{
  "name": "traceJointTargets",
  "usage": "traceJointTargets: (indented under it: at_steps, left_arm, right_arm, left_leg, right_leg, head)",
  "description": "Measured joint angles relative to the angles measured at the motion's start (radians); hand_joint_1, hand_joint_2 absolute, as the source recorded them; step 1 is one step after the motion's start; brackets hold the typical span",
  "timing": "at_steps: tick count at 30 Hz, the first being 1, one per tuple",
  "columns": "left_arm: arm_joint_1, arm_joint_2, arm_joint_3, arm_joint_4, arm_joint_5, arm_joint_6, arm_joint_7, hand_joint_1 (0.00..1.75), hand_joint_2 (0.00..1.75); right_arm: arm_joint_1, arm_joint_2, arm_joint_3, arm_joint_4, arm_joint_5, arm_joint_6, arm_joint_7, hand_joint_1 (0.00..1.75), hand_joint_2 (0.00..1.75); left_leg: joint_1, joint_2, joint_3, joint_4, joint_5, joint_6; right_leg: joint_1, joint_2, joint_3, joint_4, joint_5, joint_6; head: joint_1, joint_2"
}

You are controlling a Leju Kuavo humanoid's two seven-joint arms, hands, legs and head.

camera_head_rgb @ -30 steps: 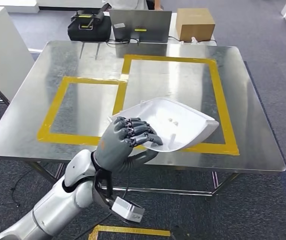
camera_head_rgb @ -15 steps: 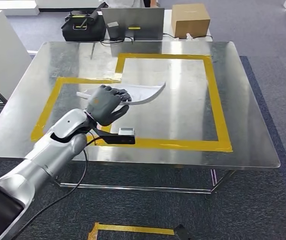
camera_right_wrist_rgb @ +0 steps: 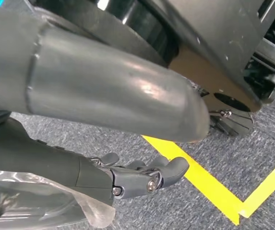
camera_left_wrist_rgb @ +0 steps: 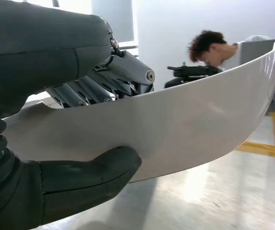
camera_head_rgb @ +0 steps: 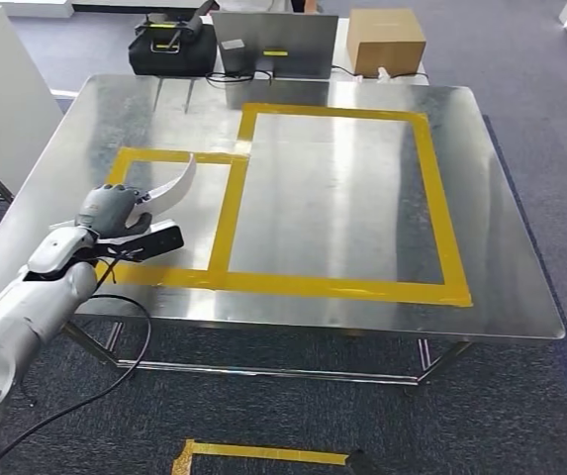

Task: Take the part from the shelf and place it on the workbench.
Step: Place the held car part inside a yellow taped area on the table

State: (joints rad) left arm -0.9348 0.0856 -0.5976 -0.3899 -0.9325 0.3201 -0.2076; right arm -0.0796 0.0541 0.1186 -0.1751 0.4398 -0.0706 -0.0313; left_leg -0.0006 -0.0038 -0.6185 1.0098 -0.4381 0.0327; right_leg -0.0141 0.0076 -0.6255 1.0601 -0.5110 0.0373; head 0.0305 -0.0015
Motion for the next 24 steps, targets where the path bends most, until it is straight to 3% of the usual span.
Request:
traceJointTargets:
  at_steps: [3,4,5,6,7,9,10,13,15,16,18,20,21,23,24]
  left_arm:
    - [0.014,0.013,0.015,0.008,-0.006,0.024,0.006,1.75,1.75]
    - [0.024,0.019,0.021,0.010,-0.005,0.037,0.006,1.75,1.75]
    - [0.034,0.024,0.028,0.012,-0.002,0.050,0.003,1.75,1.75]
    - [0.043,0.028,0.035,0.014,0.002,0.063,-0.006,1.75,1.75]
    - [0.050,0.032,0.042,0.015,0.008,0.080,-0.022,1.75,1.75]
    - [0.061,0.036,0.058,0.015,0.022,0.137,-0.073,1.75,1.75]
    - [0.066,0.037,0.066,0.015,0.028,0.168,-0.098,1.75,1.75]
    - [0.089,0.034,0.087,0.014,0.034,0.224,-0.139,1.75,1.75]
    - [0.099,0.030,0.097,0.012,0.031,0.246,-0.158,1.75,1.75]
    - [0.100,0.027,0.101,0.012,0.025,0.255,-0.168,1.75,1.75]
    - [0.103,0.018,0.108,0.011,0.009,0.267,-0.188,1.75,1.75]
    - [0.108,0.005,0.112,0.011,-0.003,0.271,-0.202,1.75,1.75]
    - [0.110,-0.002,0.113,0.010,-0.006,0.271,-0.206,1.75,1.75]
    - [0.109,-0.013,0.114,0.006,-0.007,0.270,-0.209,1.75,1.75]
    - [0.107,-0.019,0.115,0.004,-0.005,0.269,-0.212,1.31,1.75]
  right_arm:
    - [0.000,0.000,-0.007,0.000,0.000,0.000,0.001,0.00,0.00]
    - [0.001,0.000,-0.009,0.000,0.000,-0.001,0.001,0.00,0.00]
    - [0.003,0.000,-0.010,0.000,0.000,-0.001,0.001,0.00,0.00]
    - [0.005,0.000,-0.011,0.000,0.001,-0.001,0.001,0.00,0.00]
    - [0.006,0.000,-0.011,0.000,0.003,-0.001,0.000,0.00,0.00]
    - [0.005,0.000,-0.011,0.000,0.009,-0.002,-0.002,0.00,0.00]
    - [0.004,-0.001,-0.011,0.000,0.011,-0.002,-0.002,0.00,0.00]
    - [0.001,0.000,-0.012,0.000,0.019,-0.002,-0.001,0.00,0.00]
    - [-0.003,0.000,-0.012,0.000,0.024,-0.002,0.001,0.00,0.00]
    - [-0.005,0.000,-0.012,-0.001,0.026,-0.002,0.002,0.00,0.00]
    - [-0.007,0.001,-0.012,-0.001,0.032,0.001,0.004,0.00,0.00]
    - [-0.006,0.001,-0.012,-0.001,0.038,0.005,0.008,0.00,0.00]
    - [-0.006,0.001,-0.012,-0.001,0.040,0.006,0.009,0.00,0.00]
    - [-0.008,0.001,-0.013,-0.001,0.041,0.008,0.010,0.00,0.00]
    - [-0.009,0.001,-0.013,-0.001,0.040,0.008,0.010,0.00,0.00]
  left_leg:
    - [0.000,-0.002,0.001,-0.001,0.000,0.007]
    - [-0.002,-0.002,0.001,0.000,-0.001,0.008]
    - [-0.003,-0.002,0.002,0.001,-0.002,0.008]
    - [-0.004,-0.002,0.002,0.002,-0.003,0.007]
    - [-0.005,-0.002,0.002,0.004,-0.005,0.006]
    - [-0.007,-0.003,0.000,0.010,-0.008,0.001]
    - [-0.008,-0.004,-0.001,0.011,-0.009,-0.003]
    - [-0.007,-0.004,-0.002,0.009,-0.006,-0.016]
    - [-0.005,-0.004,-0.011,0.033,-0.026,-0.027]
    - [-0.003,-0.003,-0.028,0.073,-0.050,-0.033]
    - [0.004,-0.002,-0.085,0.205,-0.115,-0.044]
    - [0.011,-0.002,-0.125,0.296,-0.141,-0.051]
    - [0.014,-0.002,-0.119,0.287,-0.126,-0.054]
    - [0.020,-0.001,-0.057,0.166,-0.059,-0.056]
    - [0.020,-0.001,-0.021,0.097,-0.036,-0.057]
  right_leg:
    - [-0.001,-0.002,-0.090,0.177,-0.076,0.005]
    - [-0.001,-0.002,-0.114,0.219,-0.084,0.007]
    - [-0.001,-0.002,-0.121,0.224,-0.072,0.007]
    - [0.000,-0.002,-0.109,0.191,-0.044,0.005]
    - [0.000,-0.002,-0.080,0.128,-0.007,0.002]
    - [0.003,-0.002,-0.017,0.005,0.037,-0.007]
    - [0.005,-0.001,0.002,-0.029,0.043,-0.011]
    - [0.007,-0.001,0.017,-0.047,0.045,-0.023]
    - [0.002,-0.002,0.022,-0.057,0.051,-0.033]
    - [-0.001,-0.002,0.025,-0.061,0.053,-0.038]
    - [-0.001,-0.003,0.027,-0.062,0.054,-0.040]
    - [-0.002,-0.004,0.027,-0.062,0.053,-0.040]
    - [-0.003,-0.004,0.027,-0.061,0.053,-0.039]
    - [-0.006,-0.004,0.028,-0.057,0.051,-0.034]
    - [-0.006,-0.003,0.027,-0.054,0.050,-0.029]
  head:
    - [0.003,0.000]
    - [0.003,0.000]
    - [0.003,0.000]
    - [0.003,0.000]
    - [0.003,0.000]
    - [0.002,0.000]
    - [0.002,0.000]
    - [0.002,0.000]
    - [0.000,0.000]
    - [-0.001,0.000]
    - [-0.004,0.000]
    - [-0.003,0.000]
    - [-0.003,0.000]
    - [-0.003,0.000]
    - [-0.004,0.000]
